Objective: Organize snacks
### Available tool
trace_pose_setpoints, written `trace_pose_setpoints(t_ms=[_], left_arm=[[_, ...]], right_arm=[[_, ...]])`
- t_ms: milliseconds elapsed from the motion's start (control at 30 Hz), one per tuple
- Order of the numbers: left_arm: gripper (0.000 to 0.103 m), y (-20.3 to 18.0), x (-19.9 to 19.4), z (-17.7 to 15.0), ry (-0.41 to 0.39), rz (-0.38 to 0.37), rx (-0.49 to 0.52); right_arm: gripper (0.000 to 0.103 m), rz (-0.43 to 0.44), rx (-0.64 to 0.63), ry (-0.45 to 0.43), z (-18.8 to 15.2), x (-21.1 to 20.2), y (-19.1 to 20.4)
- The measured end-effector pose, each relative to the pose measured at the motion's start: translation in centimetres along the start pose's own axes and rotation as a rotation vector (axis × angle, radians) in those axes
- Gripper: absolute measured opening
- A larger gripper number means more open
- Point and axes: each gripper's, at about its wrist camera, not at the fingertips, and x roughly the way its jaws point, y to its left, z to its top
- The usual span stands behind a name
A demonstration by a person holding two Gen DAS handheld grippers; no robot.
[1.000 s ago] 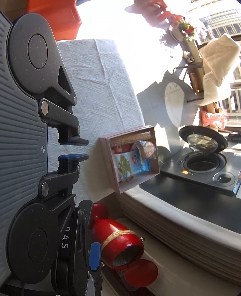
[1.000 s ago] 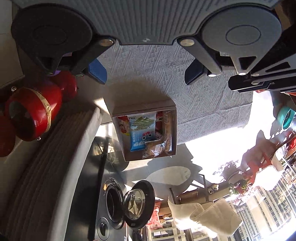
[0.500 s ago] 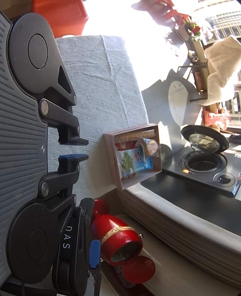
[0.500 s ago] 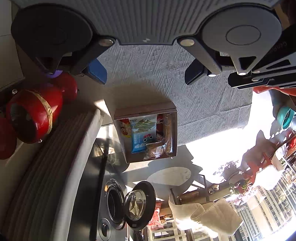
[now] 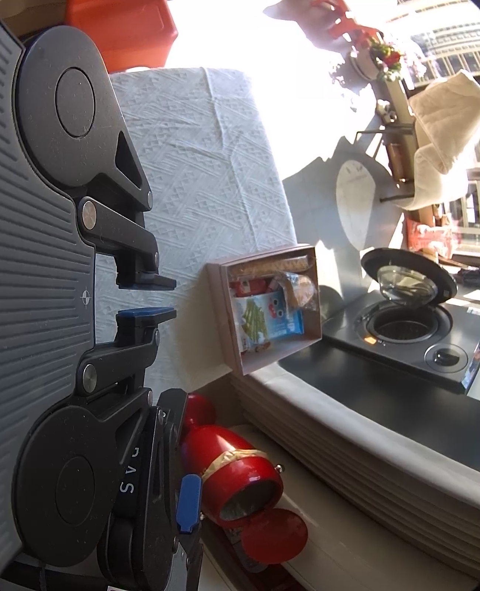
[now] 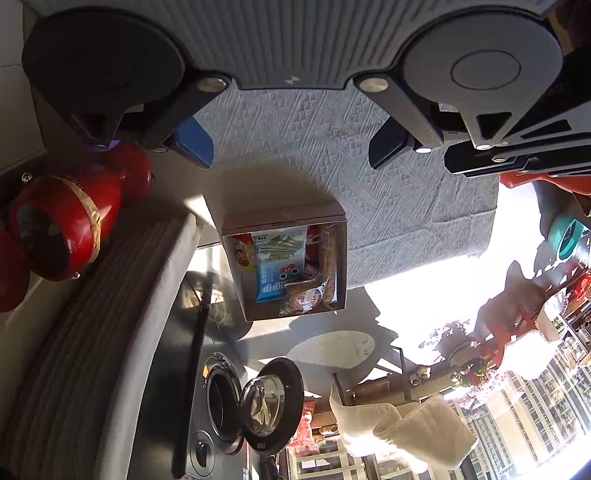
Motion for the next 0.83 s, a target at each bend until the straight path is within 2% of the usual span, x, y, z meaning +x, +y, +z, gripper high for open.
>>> trace_pose_setpoints(t_ms=[433,733,833], left_arm=[[0.011,-0.05,0.06,-0.04,0.003,0.001,-0.004],[0.011,0.02,0.02,-0.34,-0.007,-0.031,0.011],[0.011,0.06,0.21,-0.49,-0.02,-0.004,0.015]], right_arm=[[0.091,0.0,0.01,0.001,-0.19,0.16,-0.45],[0.091,-0.004,0.012,0.001,-0.42,0.07,-0.47],[0.091,-0.005,0.015,0.007,-0.45,0.17,-0.43]])
